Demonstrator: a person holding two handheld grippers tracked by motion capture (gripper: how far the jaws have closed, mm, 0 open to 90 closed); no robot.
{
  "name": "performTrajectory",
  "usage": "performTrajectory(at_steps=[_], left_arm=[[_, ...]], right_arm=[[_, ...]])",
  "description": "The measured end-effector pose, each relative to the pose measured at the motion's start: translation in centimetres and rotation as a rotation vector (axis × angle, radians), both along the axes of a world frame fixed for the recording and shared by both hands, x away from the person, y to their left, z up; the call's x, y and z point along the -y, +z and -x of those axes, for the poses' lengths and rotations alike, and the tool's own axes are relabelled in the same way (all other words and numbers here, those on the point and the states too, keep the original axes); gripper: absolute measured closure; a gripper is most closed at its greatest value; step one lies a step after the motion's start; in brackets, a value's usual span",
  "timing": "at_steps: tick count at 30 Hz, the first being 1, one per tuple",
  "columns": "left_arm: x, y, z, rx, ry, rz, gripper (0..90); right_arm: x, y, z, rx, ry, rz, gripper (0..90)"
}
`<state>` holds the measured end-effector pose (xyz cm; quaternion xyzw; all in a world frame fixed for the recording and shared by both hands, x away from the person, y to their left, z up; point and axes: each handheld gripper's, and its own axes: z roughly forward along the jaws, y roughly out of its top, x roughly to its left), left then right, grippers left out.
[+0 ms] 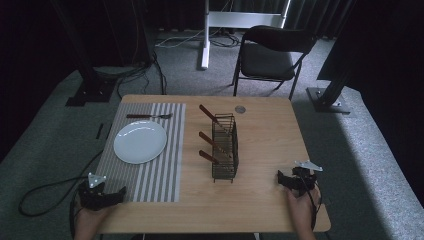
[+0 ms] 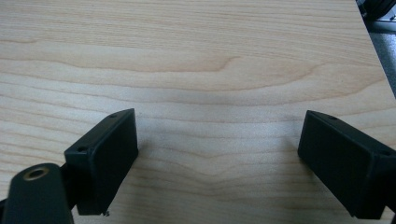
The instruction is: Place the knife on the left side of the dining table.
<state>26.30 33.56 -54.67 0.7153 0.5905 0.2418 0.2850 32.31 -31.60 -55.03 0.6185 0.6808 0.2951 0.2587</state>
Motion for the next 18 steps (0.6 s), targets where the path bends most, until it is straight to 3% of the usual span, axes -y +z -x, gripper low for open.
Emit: performTrajectory(at_steps=[18], left_arm=[[0.06,0.02,0.0,-0.003,0.005,-0.001,0.8]], right_arm=[[0.0,0.0,0.0,0.0,0.0,0.0,11.4]])
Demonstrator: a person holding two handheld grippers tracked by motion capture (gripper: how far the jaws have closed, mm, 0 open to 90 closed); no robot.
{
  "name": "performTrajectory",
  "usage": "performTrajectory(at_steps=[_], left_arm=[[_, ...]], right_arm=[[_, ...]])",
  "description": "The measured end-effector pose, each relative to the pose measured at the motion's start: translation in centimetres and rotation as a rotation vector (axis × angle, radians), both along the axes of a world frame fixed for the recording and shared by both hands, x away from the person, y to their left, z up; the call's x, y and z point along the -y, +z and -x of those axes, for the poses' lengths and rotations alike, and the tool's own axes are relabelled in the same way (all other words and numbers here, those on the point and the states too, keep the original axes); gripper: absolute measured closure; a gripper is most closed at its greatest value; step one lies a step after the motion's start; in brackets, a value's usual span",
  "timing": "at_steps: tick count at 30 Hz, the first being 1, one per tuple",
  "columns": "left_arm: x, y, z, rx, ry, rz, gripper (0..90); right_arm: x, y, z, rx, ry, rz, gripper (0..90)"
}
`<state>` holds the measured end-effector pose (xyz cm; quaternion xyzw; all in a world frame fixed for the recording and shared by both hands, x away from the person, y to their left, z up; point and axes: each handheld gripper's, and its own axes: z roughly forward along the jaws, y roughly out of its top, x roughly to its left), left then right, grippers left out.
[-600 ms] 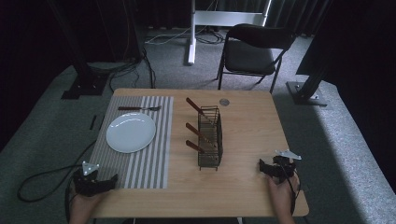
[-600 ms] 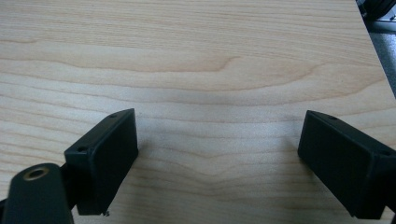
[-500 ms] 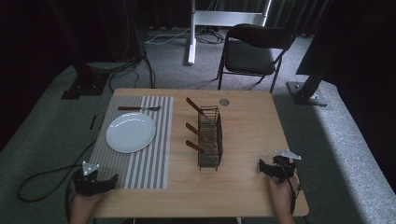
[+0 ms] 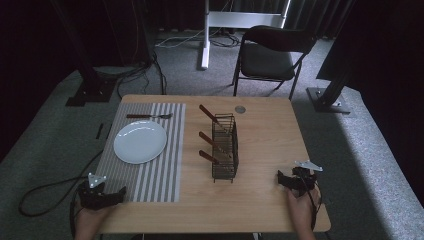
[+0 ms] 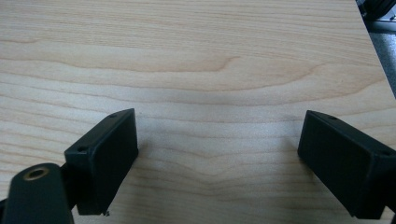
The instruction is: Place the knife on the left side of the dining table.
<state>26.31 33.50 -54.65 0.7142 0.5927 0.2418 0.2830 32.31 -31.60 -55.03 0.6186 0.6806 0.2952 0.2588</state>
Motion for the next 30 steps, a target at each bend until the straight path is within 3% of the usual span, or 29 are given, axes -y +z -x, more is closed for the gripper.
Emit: performTrajectory(at_steps=[12,17,21,30], left_arm=[[-0.1,0.4,0.0,-0.027,-0.01,0.001,2.9],[0.0,0.6,0.0,-0.036,-0.015,0.027,2.9],[-0.1,0.9,0.0,-0.022,-0.003,0.042,2.9],[1.3,2.5,-0.1,0.005,-0.068,0.054,3.3]], right_arm=[[0.0,0.0,0.0,0.0,0.0,0.001,11.5],[0.0,0.0,0.0,0.0,0.0,0.001,11.5],[0.0,0.0,0.0,0.0,-0.001,0.0,11.5],[0.0,0.0,0.0,0.0,-0.001,0.0,11.5]])
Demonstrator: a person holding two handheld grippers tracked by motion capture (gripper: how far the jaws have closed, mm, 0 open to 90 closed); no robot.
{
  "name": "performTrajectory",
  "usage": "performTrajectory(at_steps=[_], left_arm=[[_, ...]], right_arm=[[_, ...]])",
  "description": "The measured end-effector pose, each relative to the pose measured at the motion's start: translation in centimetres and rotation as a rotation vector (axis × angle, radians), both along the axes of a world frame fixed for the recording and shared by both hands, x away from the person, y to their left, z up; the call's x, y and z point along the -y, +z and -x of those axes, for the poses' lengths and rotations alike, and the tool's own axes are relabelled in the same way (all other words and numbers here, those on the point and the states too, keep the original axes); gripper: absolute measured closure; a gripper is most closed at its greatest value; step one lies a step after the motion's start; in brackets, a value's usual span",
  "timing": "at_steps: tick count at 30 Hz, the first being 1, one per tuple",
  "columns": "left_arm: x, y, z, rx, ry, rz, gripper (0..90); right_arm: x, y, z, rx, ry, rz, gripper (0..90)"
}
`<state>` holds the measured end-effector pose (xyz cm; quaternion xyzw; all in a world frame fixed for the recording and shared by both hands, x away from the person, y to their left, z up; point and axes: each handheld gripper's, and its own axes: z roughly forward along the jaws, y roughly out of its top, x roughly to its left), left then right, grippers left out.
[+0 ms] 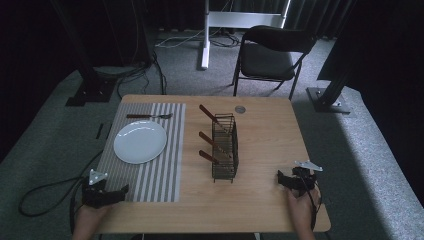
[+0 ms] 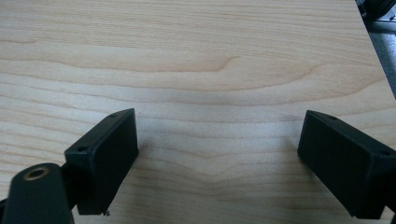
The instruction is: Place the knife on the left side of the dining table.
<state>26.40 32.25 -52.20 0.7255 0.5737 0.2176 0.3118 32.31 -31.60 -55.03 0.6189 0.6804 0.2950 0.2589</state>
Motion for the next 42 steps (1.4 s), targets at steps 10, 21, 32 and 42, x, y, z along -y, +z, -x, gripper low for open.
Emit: performTrajectory(at_steps=[10,21,32,42], left_arm=[[2.3,1.7,-0.2,0.032,-0.087,0.002,3.3],[4.3,2.9,-0.9,0.054,-0.156,0.002,3.3],[5.5,3.8,-1.4,0.075,-0.205,0.01,3.4],[7.1,5.1,-1.8,0.113,-0.275,0.023,4.2]], right_arm=[[0.0,0.0,0.0,0.0,0.0,0.0,11.5],[0.0,0.0,0.0,0.0,0.0,0.0,11.5],[0.0,0.0,0.0,0.0,0.0,0.0,11.5],[0.0,0.0,0.0,0.0,0.0,0.0,11.5]])
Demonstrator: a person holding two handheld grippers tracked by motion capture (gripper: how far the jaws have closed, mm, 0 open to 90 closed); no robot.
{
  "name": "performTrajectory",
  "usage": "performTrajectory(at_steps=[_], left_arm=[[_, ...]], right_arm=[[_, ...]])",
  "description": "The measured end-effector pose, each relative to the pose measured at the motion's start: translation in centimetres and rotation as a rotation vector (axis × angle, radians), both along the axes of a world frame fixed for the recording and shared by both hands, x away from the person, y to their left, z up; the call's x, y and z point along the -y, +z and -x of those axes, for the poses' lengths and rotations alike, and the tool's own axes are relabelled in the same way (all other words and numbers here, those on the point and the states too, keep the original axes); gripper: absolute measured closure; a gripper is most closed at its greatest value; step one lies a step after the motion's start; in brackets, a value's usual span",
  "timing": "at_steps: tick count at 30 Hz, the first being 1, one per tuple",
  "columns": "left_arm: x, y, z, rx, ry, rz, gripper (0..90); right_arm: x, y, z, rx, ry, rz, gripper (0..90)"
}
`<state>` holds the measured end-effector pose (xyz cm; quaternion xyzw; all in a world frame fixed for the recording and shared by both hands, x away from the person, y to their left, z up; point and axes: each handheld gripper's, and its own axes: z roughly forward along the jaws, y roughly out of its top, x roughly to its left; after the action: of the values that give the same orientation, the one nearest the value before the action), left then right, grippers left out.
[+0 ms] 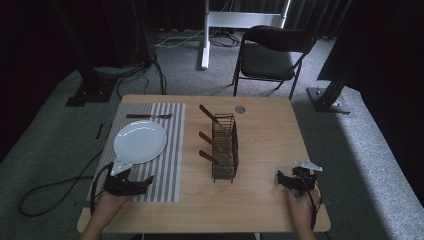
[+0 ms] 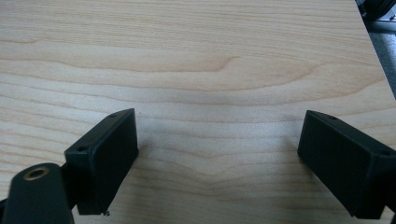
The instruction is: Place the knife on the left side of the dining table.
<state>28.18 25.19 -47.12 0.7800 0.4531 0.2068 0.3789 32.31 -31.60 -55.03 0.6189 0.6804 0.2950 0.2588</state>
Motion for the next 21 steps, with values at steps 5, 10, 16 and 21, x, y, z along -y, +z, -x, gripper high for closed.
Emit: performTrajectory(at_steps=[5,10,16,21], left_arm=[[0.7,0.9,-0.4,0.017,-0.028,0.008,4.3],[1.5,1.7,-0.8,0.033,-0.053,0.006,4.3],[2.3,2.4,-1.3,0.05,-0.082,0.013,4.3],[2.8,3.0,-1.7,0.061,-0.101,0.011,4.3]], right_arm=[[0.0,0.0,0.0,0.0,0.0,0.0,11.5],[0.0,0.0,0.0,0.001,-0.001,0.0,11.6],[0.0,0.0,0.0,0.0,0.0,0.001,11.6],[0.0,0.0,0.0,0.001,0.0,0.001,11.6]])
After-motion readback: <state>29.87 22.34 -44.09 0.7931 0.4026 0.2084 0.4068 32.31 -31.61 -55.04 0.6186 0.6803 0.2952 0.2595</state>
